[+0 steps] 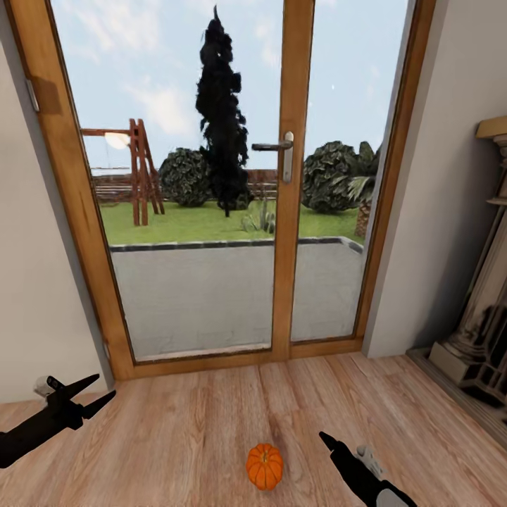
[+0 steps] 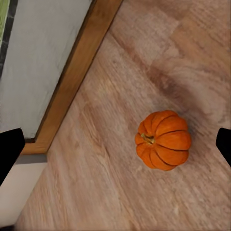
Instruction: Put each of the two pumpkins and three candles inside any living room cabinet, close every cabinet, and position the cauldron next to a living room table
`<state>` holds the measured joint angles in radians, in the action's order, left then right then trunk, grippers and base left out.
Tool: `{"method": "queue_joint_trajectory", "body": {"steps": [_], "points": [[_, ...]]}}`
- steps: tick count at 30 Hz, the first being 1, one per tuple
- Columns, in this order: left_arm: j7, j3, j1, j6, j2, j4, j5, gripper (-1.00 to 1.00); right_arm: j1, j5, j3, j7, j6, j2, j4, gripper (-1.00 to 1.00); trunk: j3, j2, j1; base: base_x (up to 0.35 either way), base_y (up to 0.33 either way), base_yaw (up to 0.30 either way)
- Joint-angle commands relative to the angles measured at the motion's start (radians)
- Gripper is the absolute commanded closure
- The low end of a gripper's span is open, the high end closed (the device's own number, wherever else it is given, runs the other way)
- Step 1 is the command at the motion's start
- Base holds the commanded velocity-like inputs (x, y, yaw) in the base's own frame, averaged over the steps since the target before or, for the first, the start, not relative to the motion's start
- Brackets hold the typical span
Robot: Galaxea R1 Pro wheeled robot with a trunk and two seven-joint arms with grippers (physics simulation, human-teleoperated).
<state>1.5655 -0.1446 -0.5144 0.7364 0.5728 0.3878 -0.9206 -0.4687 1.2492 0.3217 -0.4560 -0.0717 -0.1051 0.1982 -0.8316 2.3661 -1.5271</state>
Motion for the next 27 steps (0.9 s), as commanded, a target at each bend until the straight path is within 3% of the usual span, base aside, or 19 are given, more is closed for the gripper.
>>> {"method": "queue_joint_trajectory", "body": {"steps": [1, 12, 19, 27], "points": [[0.005, -0.007, -0.001, 0.011, 0.001, 0.000, -0.004, -1.00, -0.001, 0.010, 0.004, -0.003, -0.013, 0.000, 0.001, -1.00, -0.004, 0.008, -0.004, 0.000, 0.000, 0.000], [0.005, -0.007, -0.001, 0.010, 0.001, 0.000, -0.006, -1.00, -0.001, 0.011, 0.003, -0.011, -0.116, -0.001, 0.004, -1.00, -0.039, 0.085, -0.046, 0.000, 0.000, 0.000], [0.005, -0.007, -0.001, 0.009, 0.001, 0.000, -0.006, -1.00, -0.001, 0.064, 0.002, -0.015, -0.133, -0.002, 0.003, -1.00, -0.061, 0.134, -0.073, 0.000, 0.000, 0.000], [0.005, -0.007, -0.001, 0.009, 0.001, 0.000, -0.006, -1.00, -0.001, 0.074, 0.001, -0.015, -0.133, -0.004, 0.002, -1.00, -0.092, 0.136, -0.076, 0.000, 0.000, 0.000]]}}
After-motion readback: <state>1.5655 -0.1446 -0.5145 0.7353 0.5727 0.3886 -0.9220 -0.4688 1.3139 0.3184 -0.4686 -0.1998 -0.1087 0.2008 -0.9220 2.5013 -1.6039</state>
